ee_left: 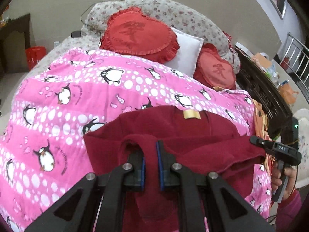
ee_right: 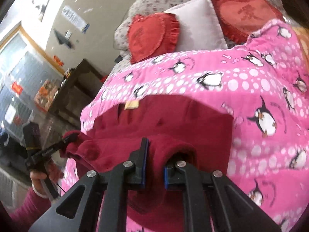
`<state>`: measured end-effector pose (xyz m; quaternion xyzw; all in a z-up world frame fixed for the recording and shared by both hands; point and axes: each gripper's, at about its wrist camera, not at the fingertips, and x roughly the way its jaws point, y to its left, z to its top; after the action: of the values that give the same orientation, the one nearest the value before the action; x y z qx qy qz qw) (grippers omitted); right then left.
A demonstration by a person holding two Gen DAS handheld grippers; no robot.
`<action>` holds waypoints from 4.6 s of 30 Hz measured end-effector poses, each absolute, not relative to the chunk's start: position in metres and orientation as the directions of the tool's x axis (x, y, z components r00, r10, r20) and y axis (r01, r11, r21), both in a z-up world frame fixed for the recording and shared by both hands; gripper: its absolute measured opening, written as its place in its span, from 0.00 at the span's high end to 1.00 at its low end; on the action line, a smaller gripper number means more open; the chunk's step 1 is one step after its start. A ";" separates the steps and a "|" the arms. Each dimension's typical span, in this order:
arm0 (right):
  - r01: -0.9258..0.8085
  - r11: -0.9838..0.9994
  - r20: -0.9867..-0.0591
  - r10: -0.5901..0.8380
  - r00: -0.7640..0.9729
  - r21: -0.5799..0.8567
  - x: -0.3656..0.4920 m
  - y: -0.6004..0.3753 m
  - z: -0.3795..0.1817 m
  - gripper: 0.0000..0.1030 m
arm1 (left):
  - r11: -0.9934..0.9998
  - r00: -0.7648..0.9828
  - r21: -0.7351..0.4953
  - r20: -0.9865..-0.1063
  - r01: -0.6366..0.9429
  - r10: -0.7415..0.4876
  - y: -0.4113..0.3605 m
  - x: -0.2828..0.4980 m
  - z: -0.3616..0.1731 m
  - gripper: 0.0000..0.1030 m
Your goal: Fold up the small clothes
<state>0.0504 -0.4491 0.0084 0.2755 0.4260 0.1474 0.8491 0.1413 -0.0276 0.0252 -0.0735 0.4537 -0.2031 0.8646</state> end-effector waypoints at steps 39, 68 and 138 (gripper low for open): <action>0.093 0.896 -0.722 0.284 0.631 0.434 0.123 -0.424 -0.017 0.91 | 0.975 0.498 -0.173 -0.839 0.138 -0.220 -0.022 0.180 -0.024 0.14; 0.023 0.928 -0.796 0.305 0.522 0.371 -0.070 -0.441 -0.049 1.00 | 0.945 0.478 -0.133 -0.836 0.300 -0.269 0.001 0.036 -0.023 0.14; -0.380 0.879 -0.809 0.435 0.394 0.287 0.156 -0.118 -0.014 0.83 | 0.945 0.442 -0.241 -0.839 0.222 -0.318 0.047 0.060 -0.036 0.14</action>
<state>0.1563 -0.1180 -0.0139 0.0279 0.4931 0.2442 0.8345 0.0598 0.0470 -0.0365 -0.0474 0.5036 -0.1591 0.8478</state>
